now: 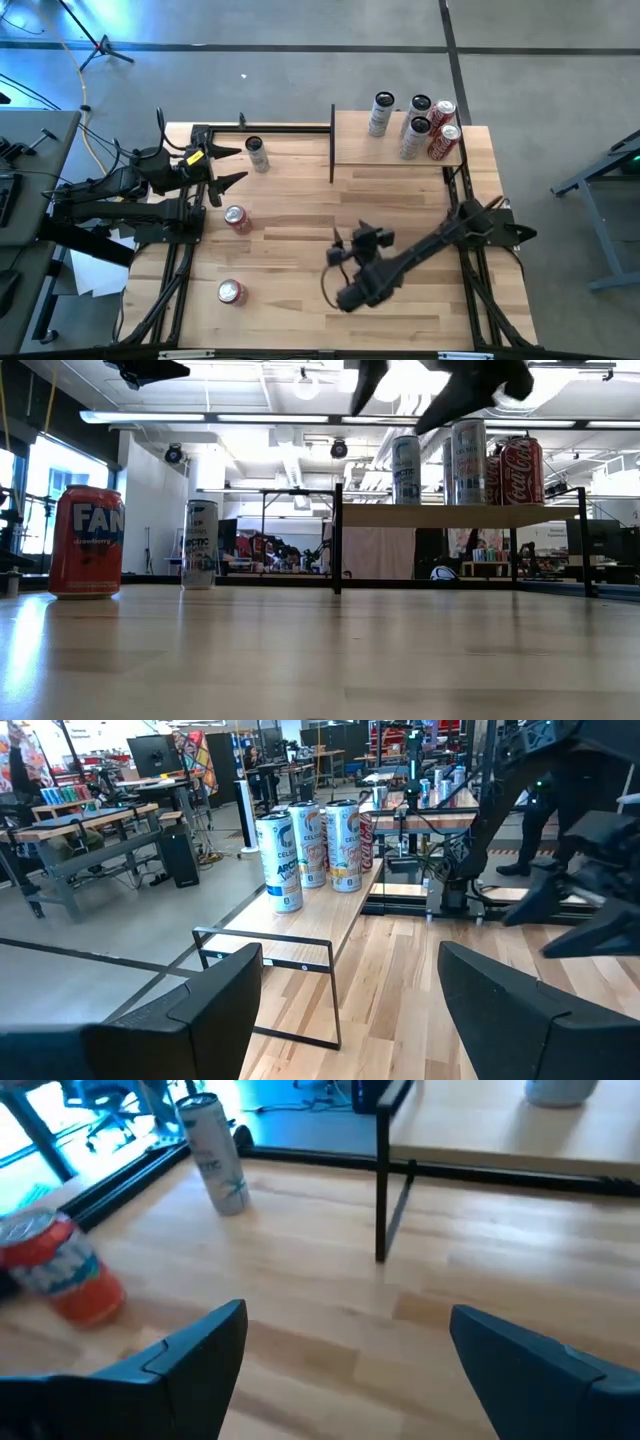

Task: Place canned beverage on shelf
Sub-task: Put the white soda can on the shelf aligned with the other white soda can

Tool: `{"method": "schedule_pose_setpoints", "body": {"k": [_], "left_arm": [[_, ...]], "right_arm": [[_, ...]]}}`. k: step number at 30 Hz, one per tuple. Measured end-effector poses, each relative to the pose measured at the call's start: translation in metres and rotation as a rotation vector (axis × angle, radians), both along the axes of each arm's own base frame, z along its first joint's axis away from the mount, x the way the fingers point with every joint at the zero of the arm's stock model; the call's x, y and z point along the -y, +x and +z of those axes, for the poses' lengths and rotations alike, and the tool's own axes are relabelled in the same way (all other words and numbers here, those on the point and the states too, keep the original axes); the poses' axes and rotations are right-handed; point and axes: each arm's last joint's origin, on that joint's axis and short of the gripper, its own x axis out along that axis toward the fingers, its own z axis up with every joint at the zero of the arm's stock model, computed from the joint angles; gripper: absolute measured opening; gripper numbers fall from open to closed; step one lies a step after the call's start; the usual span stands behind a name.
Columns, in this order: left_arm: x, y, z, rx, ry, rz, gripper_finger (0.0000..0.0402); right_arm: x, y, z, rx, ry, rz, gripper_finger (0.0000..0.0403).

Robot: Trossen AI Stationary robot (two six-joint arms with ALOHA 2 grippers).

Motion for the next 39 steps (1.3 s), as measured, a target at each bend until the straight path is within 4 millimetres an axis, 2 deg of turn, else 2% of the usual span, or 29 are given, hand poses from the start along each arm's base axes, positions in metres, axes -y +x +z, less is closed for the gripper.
{"method": "schedule_pose_setpoints", "body": {"k": [2, 12, 23, 31, 34, 39], "left_arm": [[0.0, 0.0, 0.0, 0.0, 0.0, 0.0, 0.028], [0.0, 0.0, 0.0, -0.001, 0.0, 0.0, 0.028], [0.0, 0.0, 0.001, 0.006, 0.003, 0.001, 0.028], [0.0, 0.005, 0.006, 0.05, 0.023, -0.007, 0.028], [-0.002, 0.008, 0.007, 0.061, 0.035, 0.015, 0.028], [-0.005, 0.014, 0.004, 0.085, -0.087, 0.132, 0.028]], "right_arm": [[-0.01, -0.008, 0.0, -0.013, 0.022, 0.01, 0.0337], [-0.055, -0.037, 0.002, -0.148, -0.11, 0.253, 0.0337], [-0.099, -0.078, 0.007, -0.182, -0.272, 0.473, 0.0337], [-0.112, -0.091, 0.005, -0.198, -0.217, 0.509, 0.0337], [-0.112, -0.091, 0.002, -0.24, -0.144, 0.499, 0.0337], [-0.113, -0.091, -0.003, -0.343, 0.039, 0.468, 0.0337]]}}
